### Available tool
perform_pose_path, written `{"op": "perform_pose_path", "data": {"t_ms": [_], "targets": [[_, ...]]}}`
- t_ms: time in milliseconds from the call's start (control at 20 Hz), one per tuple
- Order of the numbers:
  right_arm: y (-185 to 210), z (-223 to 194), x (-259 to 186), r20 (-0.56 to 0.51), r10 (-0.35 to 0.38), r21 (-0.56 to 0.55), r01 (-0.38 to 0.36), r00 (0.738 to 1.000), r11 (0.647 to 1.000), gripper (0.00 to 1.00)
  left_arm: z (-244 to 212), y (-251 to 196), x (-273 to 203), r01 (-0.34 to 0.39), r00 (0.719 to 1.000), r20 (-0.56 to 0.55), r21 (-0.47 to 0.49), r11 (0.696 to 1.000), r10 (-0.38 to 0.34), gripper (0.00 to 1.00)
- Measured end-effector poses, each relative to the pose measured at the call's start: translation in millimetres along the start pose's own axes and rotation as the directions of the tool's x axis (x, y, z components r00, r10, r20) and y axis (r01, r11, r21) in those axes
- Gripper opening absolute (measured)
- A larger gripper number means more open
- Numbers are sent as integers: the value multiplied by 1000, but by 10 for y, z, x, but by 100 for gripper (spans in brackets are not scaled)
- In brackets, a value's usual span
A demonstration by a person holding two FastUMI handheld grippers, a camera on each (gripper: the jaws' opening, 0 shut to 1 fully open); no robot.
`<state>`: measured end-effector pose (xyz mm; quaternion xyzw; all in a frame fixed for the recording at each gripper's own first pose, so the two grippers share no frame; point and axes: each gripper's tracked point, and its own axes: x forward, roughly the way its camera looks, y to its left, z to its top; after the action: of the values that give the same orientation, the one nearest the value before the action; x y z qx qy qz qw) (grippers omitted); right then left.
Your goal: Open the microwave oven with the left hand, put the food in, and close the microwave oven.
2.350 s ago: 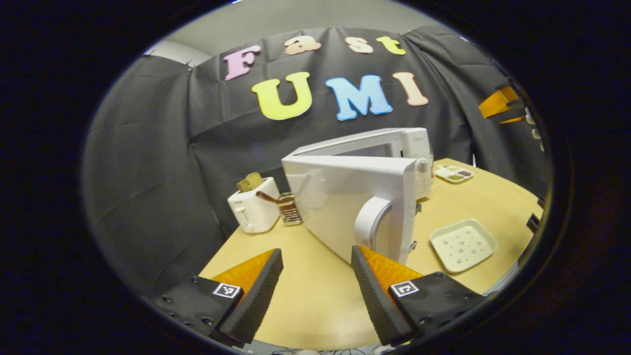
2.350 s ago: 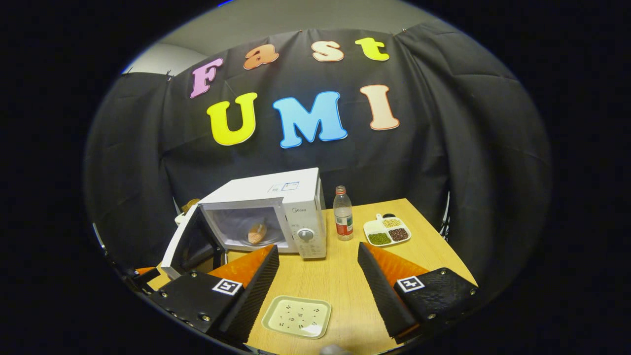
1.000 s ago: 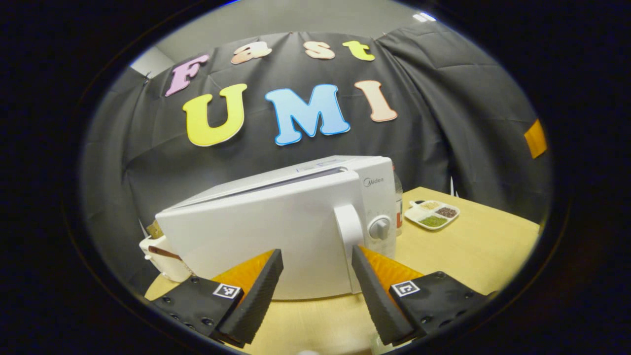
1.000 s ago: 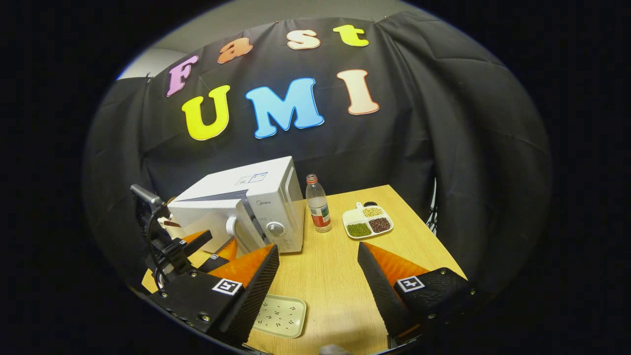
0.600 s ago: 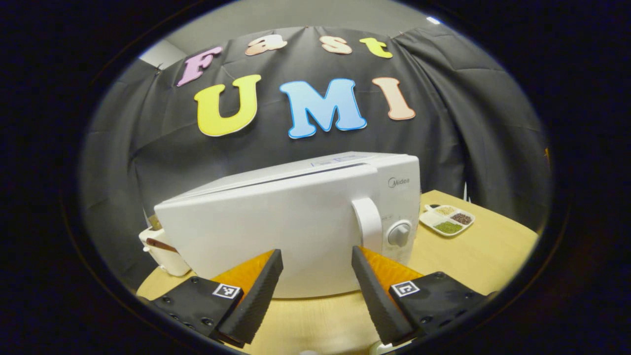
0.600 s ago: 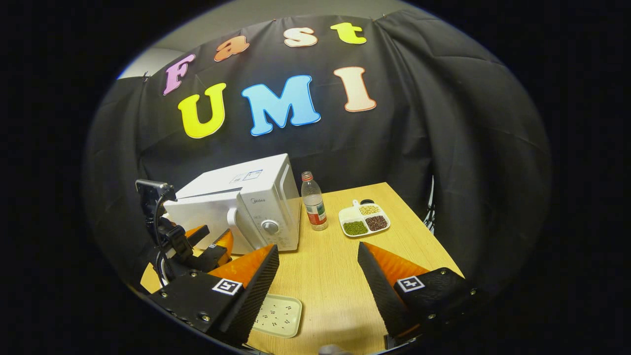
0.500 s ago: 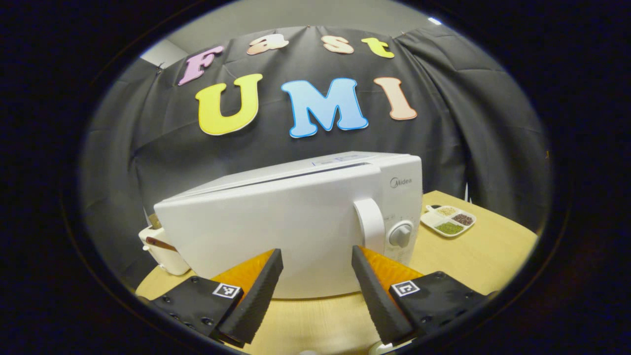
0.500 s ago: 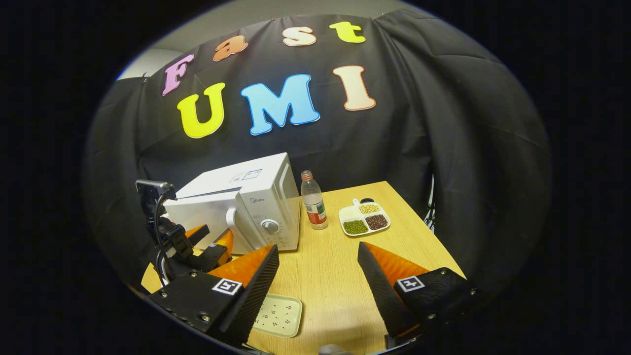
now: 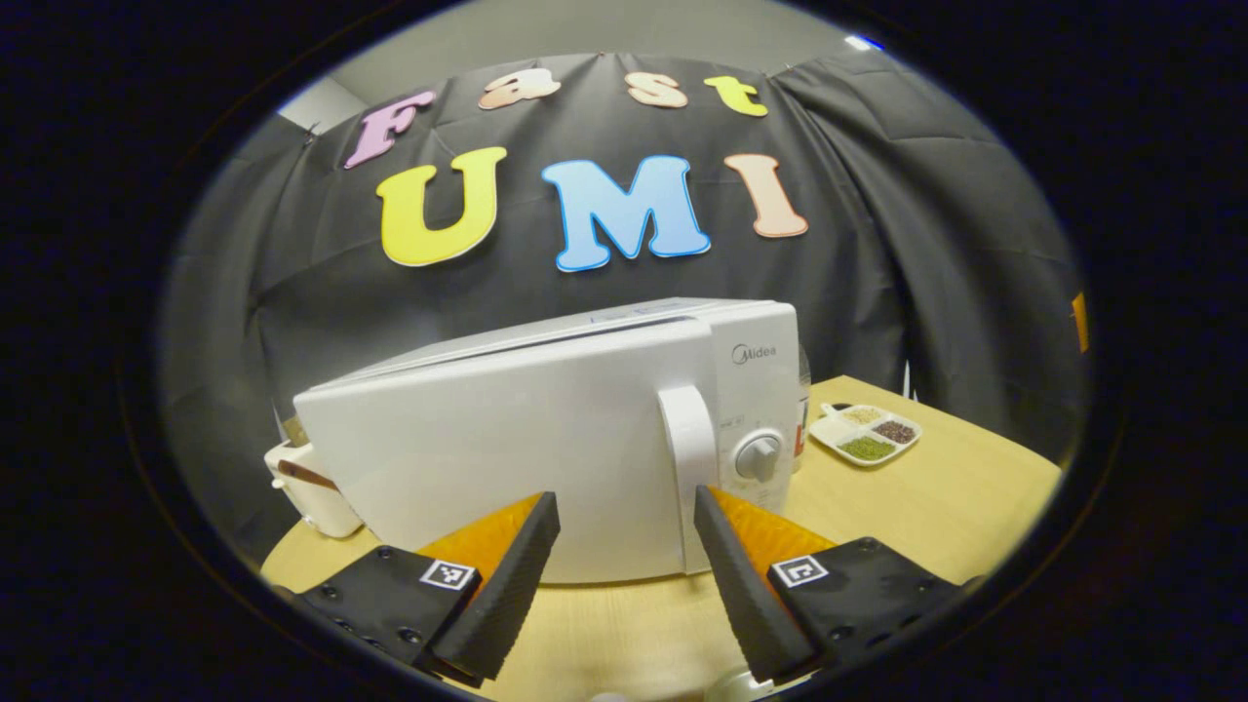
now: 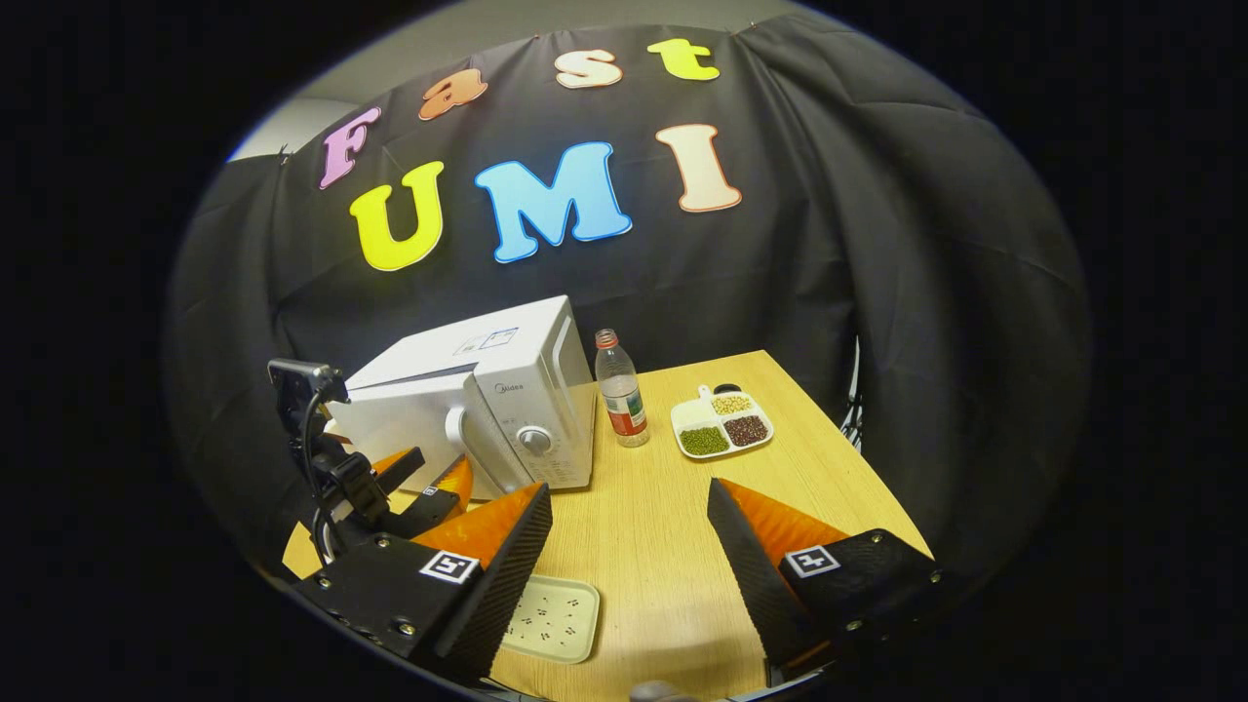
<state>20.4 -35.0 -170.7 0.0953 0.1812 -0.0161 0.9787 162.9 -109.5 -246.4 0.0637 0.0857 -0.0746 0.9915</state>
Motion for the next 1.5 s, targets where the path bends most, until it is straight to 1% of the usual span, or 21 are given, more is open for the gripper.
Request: {"op": "perform_pose_path", "data": {"t_ms": [150,200,300,450,650,700,750,800,850,950,1050,1150,1200,1250,1350,1450,1500], "targets": [[-28,-2,-27,0,-4,-10,4,1000,1000,98,26,30,107,-18,1000,1,-16,1000,18,95],[-45,-12,-28,0,-7,-8,7,1000,1000,98,6,-18,140,-1,1000,-11,-33,999,1,95],[-62,-13,-35,-3,-10,-2,10,1000,1000,98,10,-14,137,-1,1000,0,-57,998,1,94],[-73,1,-30,-2,-12,1,12,1000,1000,98,-6,-18,135,-4,1000,4,-63,998,4,94],[-23,-2,-49,-4,-5,-2,5,1000,1000,98,14,-1,173,-6,1000,18,-78,997,7,96],[-13,9,-58,-3,-3,-3,3,1000,1000,98,16,-5,190,-15,1000,19,-70,997,16,96],[4,12,-66,-4,0,-6,0,1000,1000,98,43,73,207,-59,998,13,-35,998,59,97],[22,9,-86,-4,4,-5,-4,1000,1000,98,2,-49,352,-17,1000,1,-30,999,17,97],[39,7,-109,-6,8,-7,-8,1000,1000,98,49,-60,217,-31,999,7,-40,999,31,97],[55,7,-141,-6,11,-14,-11,1000,1000,98,14,-4,203,-44,999,-1,-34,998,44,94],[47,20,-180,5,13,-22,-13,1000,1000,98,8,64,104,-53,999,-8,-36,998,53,98],[26,54,-215,22,6,-42,-5,1000,999,98,44,118,-65,-46,999,-7,-46,998,45,100],[31,74,-231,30,9,-50,-7,1000,999,98,64,160,-198,-40,999,-3,-39,998,40,97],[38,115,-258,44,13,-57,-11,999,998,98,123,229,-344,-48,999,4,-19,999,48,98],[51,197,-319,62,25,-52,-22,998,998,98,266,398,-672,-68,998,15,13,998,68,94],[70,328,-397,92,43,-38,-39,995,999,98,468,555,-1058,-89,996,32,14,996,88,94],[87,404,-445,112,53,-39,-49,992,998,98,611,630,-1272,-99,994,51,12,995,99,97]]}}
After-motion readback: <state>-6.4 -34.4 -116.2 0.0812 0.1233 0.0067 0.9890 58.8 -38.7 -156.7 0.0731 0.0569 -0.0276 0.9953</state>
